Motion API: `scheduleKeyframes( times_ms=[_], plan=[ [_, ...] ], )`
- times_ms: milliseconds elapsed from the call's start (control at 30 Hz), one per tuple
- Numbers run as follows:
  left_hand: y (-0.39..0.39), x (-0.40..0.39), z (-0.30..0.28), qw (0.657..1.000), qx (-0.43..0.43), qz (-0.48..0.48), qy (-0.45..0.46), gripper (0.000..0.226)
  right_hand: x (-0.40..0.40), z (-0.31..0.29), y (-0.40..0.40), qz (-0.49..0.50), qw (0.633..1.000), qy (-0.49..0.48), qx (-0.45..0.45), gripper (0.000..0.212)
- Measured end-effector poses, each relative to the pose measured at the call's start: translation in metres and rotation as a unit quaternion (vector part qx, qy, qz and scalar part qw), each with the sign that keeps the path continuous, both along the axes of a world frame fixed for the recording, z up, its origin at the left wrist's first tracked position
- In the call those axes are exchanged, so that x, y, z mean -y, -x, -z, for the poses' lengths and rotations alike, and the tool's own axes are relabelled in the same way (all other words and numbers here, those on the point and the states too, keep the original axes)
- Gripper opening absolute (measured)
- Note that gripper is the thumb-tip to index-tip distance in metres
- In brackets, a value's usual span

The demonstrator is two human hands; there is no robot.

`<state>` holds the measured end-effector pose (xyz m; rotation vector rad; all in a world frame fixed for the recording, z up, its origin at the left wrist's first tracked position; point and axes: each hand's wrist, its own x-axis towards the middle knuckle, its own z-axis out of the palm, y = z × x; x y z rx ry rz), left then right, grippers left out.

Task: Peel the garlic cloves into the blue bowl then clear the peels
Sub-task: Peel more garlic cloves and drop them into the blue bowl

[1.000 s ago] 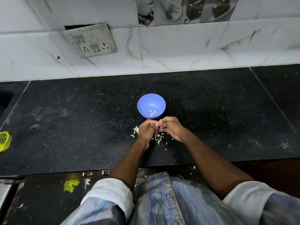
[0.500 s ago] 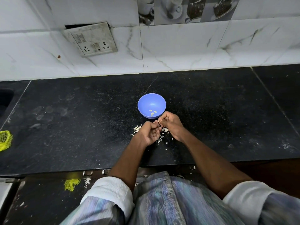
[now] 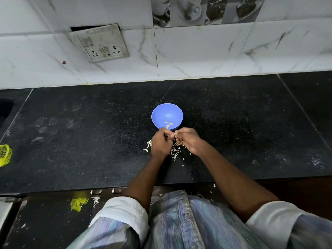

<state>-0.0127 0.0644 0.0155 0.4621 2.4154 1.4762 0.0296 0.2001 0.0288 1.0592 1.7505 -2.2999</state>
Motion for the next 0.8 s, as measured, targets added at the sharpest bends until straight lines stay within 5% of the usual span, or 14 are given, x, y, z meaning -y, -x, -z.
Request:
scheduleKeyframes(
  times_ms=[67, 133, 200, 367, 433, 467, 533, 600, 700, 800],
  plan=[
    [0.004, -0.01, -0.009, 0.951, 0.277, -0.075, -0.118, 0.017, 0.002, 0.002, -0.002, -0.004, 0.996, -0.069, -0.064, 0.015],
    [0.008, -0.014, -0.018, 0.847, 0.486, -0.11, -0.185, 0.021, 0.001, 0.004, -0.002, -0.015, 0.988, -0.118, -0.098, 0.02],
    [0.011, -0.011, -0.024, 0.774, 0.587, -0.112, -0.211, 0.024, -0.001, 0.007, -0.004, -0.028, 0.983, -0.139, -0.115, 0.019],
    [0.013, -0.001, -0.026, 0.686, 0.677, -0.122, -0.236, 0.033, 0.0, 0.011, -0.011, -0.027, 0.987, -0.116, -0.108, 0.015],
    [0.011, -0.006, -0.025, 0.717, 0.648, -0.111, -0.231, 0.027, -0.002, 0.009, -0.012, -0.016, 0.994, -0.063, -0.093, 0.017],
    [0.009, -0.01, -0.021, 0.771, 0.591, -0.103, -0.214, 0.022, -0.002, 0.008, -0.012, -0.006, 0.996, -0.034, -0.078, 0.016],
    [0.004, -0.017, -0.008, 0.914, 0.362, -0.082, -0.163, 0.02, -0.002, 0.004, -0.009, 0.016, 0.999, 0.005, -0.041, 0.018],
    [0.003, -0.012, 0.005, 0.991, 0.077, -0.033, -0.109, 0.021, -0.002, 0.003, -0.004, 0.028, 0.999, 0.036, -0.015, 0.019],
    [0.005, -0.002, 0.012, 0.988, -0.143, 0.019, -0.052, 0.02, -0.003, 0.001, 0.0, 0.022, 0.998, 0.057, 0.006, 0.015],
    [0.003, -0.003, 0.015, 0.993, -0.107, -0.01, -0.044, 0.018, -0.001, 0.003, 0.001, 0.017, 0.999, 0.038, 0.002, 0.014]
  ],
)
